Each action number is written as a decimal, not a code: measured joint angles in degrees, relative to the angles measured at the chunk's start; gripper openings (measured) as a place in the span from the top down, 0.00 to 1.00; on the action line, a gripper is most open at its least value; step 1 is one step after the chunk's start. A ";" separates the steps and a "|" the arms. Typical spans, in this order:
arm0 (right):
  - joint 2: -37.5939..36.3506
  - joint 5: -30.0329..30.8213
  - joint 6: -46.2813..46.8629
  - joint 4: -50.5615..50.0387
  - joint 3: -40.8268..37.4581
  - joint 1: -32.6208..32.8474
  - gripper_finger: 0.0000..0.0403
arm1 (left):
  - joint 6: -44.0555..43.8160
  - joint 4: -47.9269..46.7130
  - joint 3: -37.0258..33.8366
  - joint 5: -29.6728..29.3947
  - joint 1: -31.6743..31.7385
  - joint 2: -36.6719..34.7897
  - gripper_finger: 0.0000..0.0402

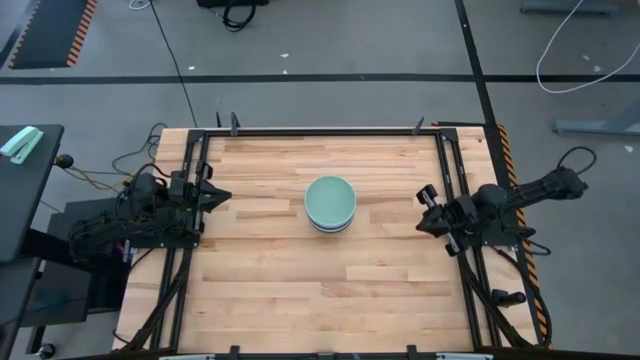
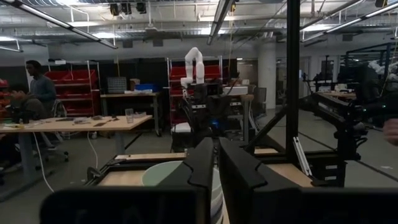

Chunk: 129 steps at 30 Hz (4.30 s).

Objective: Nest bowls inside each other
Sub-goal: Return to Home Position

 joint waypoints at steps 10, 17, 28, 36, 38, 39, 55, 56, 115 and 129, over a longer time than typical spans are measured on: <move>0.15 1.25 7.51 0.26 0.00 -0.04 0.96 | -0.38 -0.06 0.00 -0.02 -0.01 0.00 0.95; 0.20 1.24 4.20 5.01 0.00 -0.03 0.95 | -0.37 0.03 0.00 -0.02 -0.01 0.00 0.92; -2.80 -7.86 1.79 17.15 0.07 -0.71 0.96 | -1.49 0.43 0.02 -0.04 -0.01 0.00 0.94; -7.42 -9.55 2.86 13.47 0.07 -3.08 0.96 | -1.43 -0.17 0.02 -0.04 -0.01 0.00 0.94; -8.03 -9.57 3.47 12.98 0.07 -3.67 0.96 | -1.39 -0.17 0.02 -0.04 0.01 0.00 0.93; -8.40 -9.55 3.48 13.04 0.07 -3.85 0.96 | -1.32 -0.17 0.02 -0.04 0.01 0.00 0.93; -17.89 -10.01 3.48 7.41 0.07 -4.49 0.96 | -2.70 7.85 0.02 -0.06 -0.01 -0.02 0.94; -17.90 -10.05 3.50 7.34 0.07 -4.49 0.96 | -2.77 7.96 0.02 -0.09 -0.01 -0.02 0.94; -17.90 -8.81 2.19 -28.19 0.04 -4.47 0.96 | -1.80 11.25 -12.22 -5.03 0.10 0.00 0.94; -17.88 5.77 2.17 -34.01 0.04 -4.47 0.96 | -1.24 4.37 -12.24 -8.69 0.12 0.00 0.91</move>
